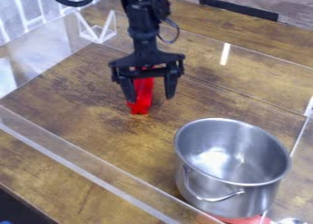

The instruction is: Put the red object in the silver pot

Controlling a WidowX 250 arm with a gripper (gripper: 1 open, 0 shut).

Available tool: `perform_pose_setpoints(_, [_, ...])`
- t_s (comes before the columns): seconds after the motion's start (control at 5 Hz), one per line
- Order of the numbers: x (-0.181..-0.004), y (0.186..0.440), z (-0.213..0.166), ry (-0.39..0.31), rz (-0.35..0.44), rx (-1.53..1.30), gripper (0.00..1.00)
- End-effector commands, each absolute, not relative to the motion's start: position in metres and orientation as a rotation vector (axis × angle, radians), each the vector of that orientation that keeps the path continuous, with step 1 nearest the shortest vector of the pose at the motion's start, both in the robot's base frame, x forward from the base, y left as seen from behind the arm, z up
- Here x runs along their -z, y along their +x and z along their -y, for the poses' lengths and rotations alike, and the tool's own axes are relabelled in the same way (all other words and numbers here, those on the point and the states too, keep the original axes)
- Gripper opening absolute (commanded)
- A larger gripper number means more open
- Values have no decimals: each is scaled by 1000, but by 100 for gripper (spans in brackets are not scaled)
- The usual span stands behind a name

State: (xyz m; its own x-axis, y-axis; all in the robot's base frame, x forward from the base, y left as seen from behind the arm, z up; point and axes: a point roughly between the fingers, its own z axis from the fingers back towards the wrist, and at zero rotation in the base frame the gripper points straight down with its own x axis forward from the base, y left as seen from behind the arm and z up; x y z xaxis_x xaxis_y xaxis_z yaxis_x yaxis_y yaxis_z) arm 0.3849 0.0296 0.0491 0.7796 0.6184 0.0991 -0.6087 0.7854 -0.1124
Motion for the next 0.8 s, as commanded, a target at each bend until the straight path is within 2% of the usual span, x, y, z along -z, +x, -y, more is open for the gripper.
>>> perform_pose_setpoints(0.0, [-35, 391, -52, -75, 139, -680, 100])
perform_pose_setpoints(0.2, [-39, 398, -49, -75, 136, -707, 100])
perform_pose_setpoints(0.4, [-42, 403, -47, -72, 130, -729, 0])
perform_pose_setpoints(0.6, [-56, 395, -47, -62, 112, -721, 0])
